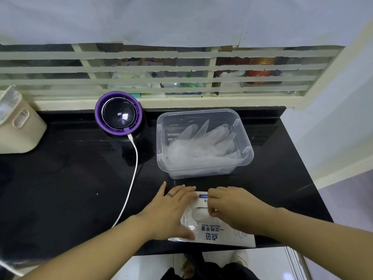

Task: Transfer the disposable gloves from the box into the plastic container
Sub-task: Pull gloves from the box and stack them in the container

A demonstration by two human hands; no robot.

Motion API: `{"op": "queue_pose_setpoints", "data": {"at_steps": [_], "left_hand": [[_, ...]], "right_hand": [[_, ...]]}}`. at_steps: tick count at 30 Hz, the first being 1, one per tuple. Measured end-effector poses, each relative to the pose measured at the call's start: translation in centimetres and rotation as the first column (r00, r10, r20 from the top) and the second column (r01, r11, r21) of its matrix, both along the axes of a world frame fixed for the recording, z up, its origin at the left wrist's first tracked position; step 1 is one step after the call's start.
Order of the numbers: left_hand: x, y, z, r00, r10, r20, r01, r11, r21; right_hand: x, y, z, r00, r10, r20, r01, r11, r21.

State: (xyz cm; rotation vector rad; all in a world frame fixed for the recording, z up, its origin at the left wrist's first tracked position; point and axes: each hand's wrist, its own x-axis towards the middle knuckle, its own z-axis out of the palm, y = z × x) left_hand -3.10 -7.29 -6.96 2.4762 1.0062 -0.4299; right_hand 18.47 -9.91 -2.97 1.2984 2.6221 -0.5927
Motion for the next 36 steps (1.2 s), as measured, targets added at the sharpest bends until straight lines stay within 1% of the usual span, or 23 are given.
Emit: {"op": "queue_pose_setpoints", "data": {"at_steps": [2, 3, 5, 8, 10, 11, 14, 17, 18, 20, 21, 23, 24, 25, 26, 28, 29, 32, 36], "left_hand": [[0.0, 0.0, -0.1, 1.0, 0.011, 0.002, -0.011, 1.0, 0.0], [0.0, 0.0, -0.1, 1.0, 0.006, 0.004, -0.006, 1.0, 0.005], [0.0, -0.1, 0.1, 1.0, -0.02, -0.008, 0.02, 1.0, 0.007], [0.1, -0.5, 0.2, 0.995, -0.071, -0.071, 0.073, 0.997, 0.023], [0.3, -0.8, 0.0, 0.995, -0.064, -0.083, 0.07, 0.995, 0.074], [0.4, -0.9, -0.1, 0.996, -0.051, -0.08, 0.058, 0.994, 0.097], [0.4, -0.7, -0.3, 0.998, 0.001, -0.06, 0.008, 0.99, 0.144], [0.2, -0.5, -0.6, 0.999, 0.038, -0.031, -0.032, 0.987, 0.16], [0.1, -0.5, -0.6, 0.999, 0.046, -0.021, -0.042, 0.986, 0.162], [0.0, -0.4, -0.6, 0.999, 0.053, -0.007, -0.051, 0.984, 0.169], [-0.1, -0.4, -0.6, 0.999, 0.054, -0.003, -0.052, 0.983, 0.174], [-0.2, -0.3, -0.5, 0.998, 0.058, 0.008, -0.059, 0.98, 0.192], [-0.2, -0.2, -0.4, 0.998, 0.061, 0.012, -0.062, 0.978, 0.2], [-0.2, -0.1, -0.3, 0.998, 0.062, 0.012, -0.063, 0.977, 0.206], [-0.3, 0.0, -0.3, 0.998, 0.061, 0.006, -0.061, 0.976, 0.207], [-0.3, 0.1, -0.2, 0.998, 0.062, -0.008, -0.059, 0.978, 0.199], [-0.3, 0.1, -0.3, 0.998, 0.062, -0.012, -0.058, 0.979, 0.197], [-0.2, 0.1, -0.4, 0.999, 0.047, -0.02, -0.042, 0.978, 0.206], [-0.3, 0.3, -0.4, 0.998, 0.043, -0.037, -0.035, 0.982, 0.185]], "right_hand": [[0.1, -0.3, 0.2, 0.996, -0.087, -0.02, 0.086, 0.995, -0.051], [0.2, -0.5, 0.2, 0.993, -0.115, -0.042, 0.112, 0.992, -0.059], [0.2, -0.9, -0.2, 0.989, -0.146, -0.022, 0.144, 0.988, -0.052], [-0.6, -1.3, -1.4, 0.979, -0.196, -0.058, 0.197, 0.98, 0.009], [-1.5, -1.4, -2.1, 0.986, -0.155, -0.063, 0.161, 0.983, 0.092], [-1.8, -1.4, -2.4, 0.985, -0.16, -0.058, 0.166, 0.981, 0.106], [-2.5, -1.5, -2.8, 0.966, -0.227, -0.12, 0.238, 0.967, 0.089], [-3.0, -1.7, -1.8, 0.968, -0.186, -0.17, 0.203, 0.975, 0.088], [-2.7, -1.6, -1.4, 0.975, -0.157, -0.16, 0.168, 0.984, 0.062], [-1.8, -1.5, -0.8, 0.983, -0.093, -0.155, 0.106, 0.991, 0.081], [-1.2, -1.3, -0.5, 0.983, -0.088, -0.159, 0.102, 0.991, 0.084], [-0.4, -0.7, 0.2, 0.981, -0.115, -0.16, 0.127, 0.99, 0.069], [-0.2, -0.3, 0.5, 0.974, -0.164, -0.159, 0.174, 0.984, 0.046], [-0.2, -0.2, 0.5, 0.955, -0.218, -0.201, 0.228, 0.973, 0.024], [-0.3, -0.2, 0.4, 0.942, -0.261, -0.211, 0.267, 0.964, 0.0], [-0.5, -0.4, -0.5, 0.948, -0.283, -0.147, 0.285, 0.959, -0.005], [-0.8, -0.5, -1.0, 0.953, -0.272, -0.132, 0.277, 0.961, 0.021], [-2.0, -0.3, -1.6, 0.946, -0.256, -0.197, 0.273, 0.96, 0.065], [-2.7, 0.2, 0.2, 0.955, -0.211, -0.209, 0.222, 0.975, 0.027]]}}
